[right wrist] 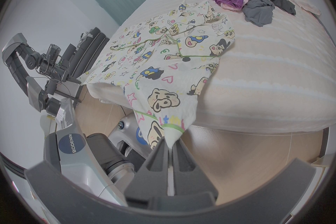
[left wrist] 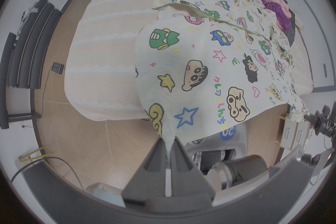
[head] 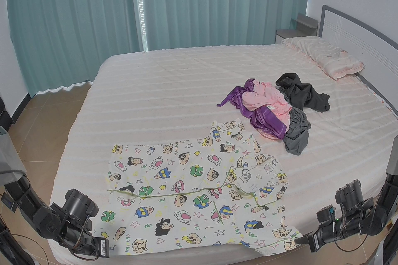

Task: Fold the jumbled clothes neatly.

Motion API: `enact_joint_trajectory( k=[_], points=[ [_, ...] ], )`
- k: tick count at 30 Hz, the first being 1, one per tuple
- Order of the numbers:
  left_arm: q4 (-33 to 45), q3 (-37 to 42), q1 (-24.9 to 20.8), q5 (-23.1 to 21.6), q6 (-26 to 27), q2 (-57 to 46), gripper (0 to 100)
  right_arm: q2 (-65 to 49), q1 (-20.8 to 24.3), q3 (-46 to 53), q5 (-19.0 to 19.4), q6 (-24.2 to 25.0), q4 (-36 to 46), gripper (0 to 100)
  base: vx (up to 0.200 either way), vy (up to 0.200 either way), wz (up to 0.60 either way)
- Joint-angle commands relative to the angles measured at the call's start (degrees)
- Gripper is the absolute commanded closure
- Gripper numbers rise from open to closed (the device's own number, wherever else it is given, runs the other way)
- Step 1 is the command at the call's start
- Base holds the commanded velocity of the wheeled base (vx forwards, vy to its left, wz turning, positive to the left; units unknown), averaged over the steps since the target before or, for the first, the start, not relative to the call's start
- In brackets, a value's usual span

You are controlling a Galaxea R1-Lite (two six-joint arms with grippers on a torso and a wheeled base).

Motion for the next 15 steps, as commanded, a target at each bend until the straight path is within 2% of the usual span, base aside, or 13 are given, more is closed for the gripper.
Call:
enact_joint_trajectory(
  k=[1, 4, 10, 15],
  points=[
    [1.6, 0.0, 0.0, -1.4, 1.2, -0.5, 100, -1.7, 0.0, 1.0, 0.0, -2.0, 3.3, 100, 0.0, 0.0, 0.0],
    [3.4, -0.2, 0.0, -2.6, 1.9, -1.6, 100, -2.6, 0.0, 1.0, -0.2, -3.8, 5.4, 100, 0.0, 0.0, 0.0],
    [9.2, -1.4, -0.2, -4.4, 4.1, -5.0, 100, -2.9, 0.0, 1.0, -0.3, -3.9, 5.8, 100, 0.0, 0.0, 0.0],
    [12.6, -4.9, 0.5, -5.7, 3.2, -6.7, 100, -4.3, -1.0, 0.5, -0.2, -3.8, 5.2, 100, 0.0, 0.0, 0.0]
  ],
)
